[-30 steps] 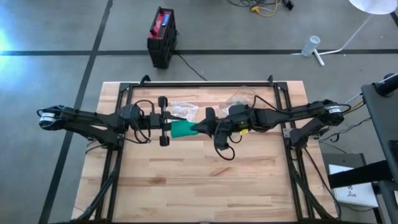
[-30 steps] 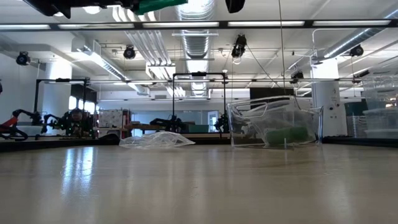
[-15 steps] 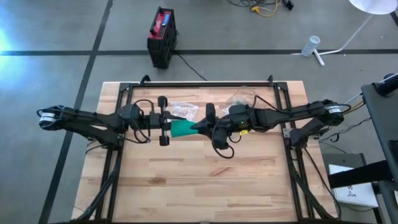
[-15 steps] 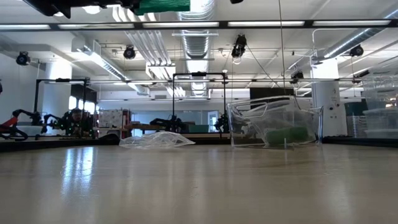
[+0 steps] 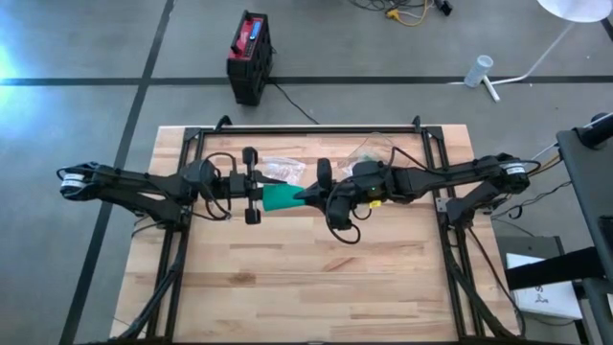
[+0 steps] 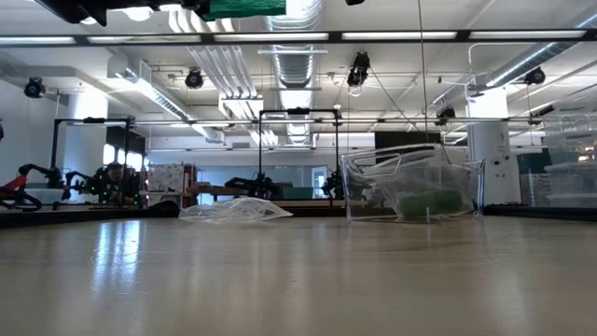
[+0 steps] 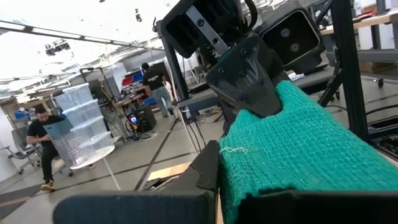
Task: Roll bandage
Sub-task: Roll the dark green bandage
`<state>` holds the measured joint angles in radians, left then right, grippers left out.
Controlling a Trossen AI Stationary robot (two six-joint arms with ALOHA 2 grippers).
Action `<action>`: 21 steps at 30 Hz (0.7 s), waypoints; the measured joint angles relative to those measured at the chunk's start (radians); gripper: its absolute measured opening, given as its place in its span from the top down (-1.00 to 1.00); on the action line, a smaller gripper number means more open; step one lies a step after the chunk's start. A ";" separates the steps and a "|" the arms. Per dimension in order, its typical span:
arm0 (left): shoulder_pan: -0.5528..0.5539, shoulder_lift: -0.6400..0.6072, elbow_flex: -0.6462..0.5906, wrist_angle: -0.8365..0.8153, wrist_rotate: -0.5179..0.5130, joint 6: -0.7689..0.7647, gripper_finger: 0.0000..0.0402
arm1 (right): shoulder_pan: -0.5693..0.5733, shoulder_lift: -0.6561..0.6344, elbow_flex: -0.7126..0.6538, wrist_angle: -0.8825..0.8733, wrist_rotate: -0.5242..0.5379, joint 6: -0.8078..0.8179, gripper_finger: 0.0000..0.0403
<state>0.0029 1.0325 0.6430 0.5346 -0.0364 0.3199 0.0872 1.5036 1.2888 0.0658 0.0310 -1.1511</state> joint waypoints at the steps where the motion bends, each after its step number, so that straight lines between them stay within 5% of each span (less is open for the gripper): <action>1: 0.000 0.000 0.000 0.000 0.000 0.000 1.00 | 0.000 0.000 0.000 0.000 0.004 -0.001 0.95; 9: 0.000 -0.041 0.000 -0.085 -0.026 0.036 0.90 | 0.000 -0.004 0.000 0.023 0.032 -0.001 0.95; 16: 0.000 -0.201 0.000 -0.367 -0.281 0.041 0.42 | 0.002 -0.030 0.000 0.024 0.034 0.000 0.95; 21: -0.019 -0.296 0.000 -0.342 -0.107 -0.012 0.04 | 0.000 -0.032 0.000 0.025 0.113 0.008 0.95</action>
<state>-0.0161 0.7366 0.6430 0.1930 -0.1434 0.3076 0.0876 1.4713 1.2892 0.0909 0.1442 -1.1431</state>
